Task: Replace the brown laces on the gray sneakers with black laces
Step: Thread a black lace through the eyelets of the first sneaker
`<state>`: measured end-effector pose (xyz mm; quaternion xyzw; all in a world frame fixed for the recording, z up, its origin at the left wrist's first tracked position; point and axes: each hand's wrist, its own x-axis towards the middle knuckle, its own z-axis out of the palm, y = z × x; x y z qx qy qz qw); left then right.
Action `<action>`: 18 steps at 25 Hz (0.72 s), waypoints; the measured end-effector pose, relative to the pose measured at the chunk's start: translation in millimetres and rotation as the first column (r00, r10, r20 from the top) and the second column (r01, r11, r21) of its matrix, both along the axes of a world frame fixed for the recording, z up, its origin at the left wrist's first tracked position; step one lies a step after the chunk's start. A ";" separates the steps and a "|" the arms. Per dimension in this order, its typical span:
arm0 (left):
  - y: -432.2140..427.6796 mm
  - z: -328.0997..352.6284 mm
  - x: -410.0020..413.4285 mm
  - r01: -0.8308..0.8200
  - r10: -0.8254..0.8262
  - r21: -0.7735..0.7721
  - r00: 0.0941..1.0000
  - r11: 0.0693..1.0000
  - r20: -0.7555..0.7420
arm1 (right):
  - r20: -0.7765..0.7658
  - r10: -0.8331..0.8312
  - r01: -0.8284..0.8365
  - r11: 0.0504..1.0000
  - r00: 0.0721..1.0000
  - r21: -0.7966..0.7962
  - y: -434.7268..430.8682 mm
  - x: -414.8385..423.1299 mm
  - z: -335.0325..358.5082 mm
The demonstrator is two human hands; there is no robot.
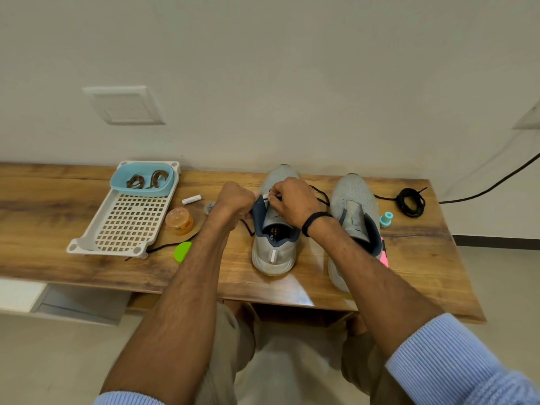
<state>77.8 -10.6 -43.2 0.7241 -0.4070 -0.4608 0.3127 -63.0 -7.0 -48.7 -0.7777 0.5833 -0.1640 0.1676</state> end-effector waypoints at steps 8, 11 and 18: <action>3.9 -1.7 -3.4 0.294 -0.220 -0.113 0.877 0.949 0.428 | -0.138 0.043 -0.041 0.999 0.989 0.013 1.0 5.7 -0.2; 3.1 -3.0 -5.2 0.323 -0.226 -0.105 0.828 0.941 0.513 | -0.138 0.023 -0.019 0.999 0.990 0.030 1.2 9.5 -3.4; -0.3 -8.2 0.3 0.138 -0.080 -0.118 0.913 0.983 0.400 | -0.029 -0.025 0.026 0.999 0.999 0.044 0.7 4.5 3.9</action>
